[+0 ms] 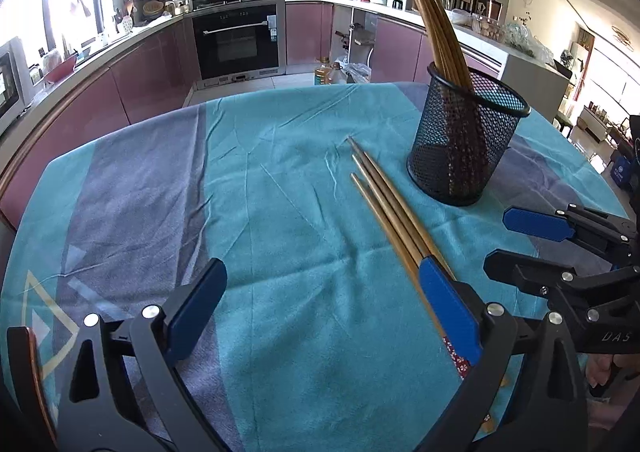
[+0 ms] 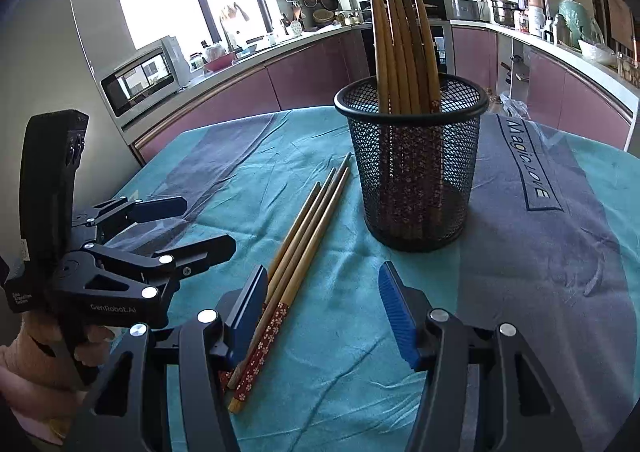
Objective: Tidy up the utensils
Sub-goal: 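Move both open tools back down to the loose chopsticks on the cloth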
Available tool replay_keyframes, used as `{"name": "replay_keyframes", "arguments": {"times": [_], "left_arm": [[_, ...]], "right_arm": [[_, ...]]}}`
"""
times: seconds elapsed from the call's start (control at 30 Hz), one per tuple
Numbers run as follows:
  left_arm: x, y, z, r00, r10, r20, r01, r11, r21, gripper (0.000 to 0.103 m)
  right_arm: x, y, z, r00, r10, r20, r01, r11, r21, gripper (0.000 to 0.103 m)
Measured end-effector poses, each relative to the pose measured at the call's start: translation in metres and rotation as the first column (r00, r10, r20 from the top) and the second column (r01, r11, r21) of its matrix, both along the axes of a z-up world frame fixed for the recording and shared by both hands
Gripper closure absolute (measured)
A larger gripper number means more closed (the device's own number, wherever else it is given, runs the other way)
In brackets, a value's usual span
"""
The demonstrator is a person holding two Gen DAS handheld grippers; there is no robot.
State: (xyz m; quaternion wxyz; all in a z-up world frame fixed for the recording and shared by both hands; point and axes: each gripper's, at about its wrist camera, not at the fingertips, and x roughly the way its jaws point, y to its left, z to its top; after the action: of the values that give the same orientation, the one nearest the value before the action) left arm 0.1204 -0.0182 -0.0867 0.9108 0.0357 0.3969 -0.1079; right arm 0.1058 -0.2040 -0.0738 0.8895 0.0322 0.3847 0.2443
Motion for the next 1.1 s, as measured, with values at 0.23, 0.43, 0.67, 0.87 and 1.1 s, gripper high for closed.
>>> {"name": "replay_keyframes", "arguments": {"times": [0.23,0.43,0.67,0.87,1.1], "left_arm": [[0.003,-0.016,-0.008,0.999,-0.027,-0.035,0.028,0.999,0.023,0.013],[0.006,-0.024,-0.012,0.998,-0.037,-0.054,0.038,0.999,0.033,0.015],[0.008,-0.029,-0.015,0.997,-0.045,-0.067,0.047,0.998,0.039,0.015],[0.01,-0.03,-0.017,0.996,-0.051,-0.076,0.053,0.998,0.027,0.016],[0.011,-0.027,-0.019,0.995,-0.051,-0.087,0.052,0.999,0.002,0.023]], "right_arm": [[-0.003,-0.007,-0.004,1.0,-0.013,-0.003,0.013,1.0,-0.003,0.048],[-0.003,-0.012,-0.005,1.0,-0.016,-0.007,0.016,1.0,0.002,0.048],[-0.001,-0.012,-0.006,1.0,-0.015,-0.012,0.015,1.0,0.004,0.048],[-0.001,-0.014,-0.007,1.0,-0.013,-0.02,0.014,1.0,0.01,0.048],[0.0,-0.013,-0.007,1.0,-0.01,-0.026,0.01,1.0,0.011,0.048]]}}
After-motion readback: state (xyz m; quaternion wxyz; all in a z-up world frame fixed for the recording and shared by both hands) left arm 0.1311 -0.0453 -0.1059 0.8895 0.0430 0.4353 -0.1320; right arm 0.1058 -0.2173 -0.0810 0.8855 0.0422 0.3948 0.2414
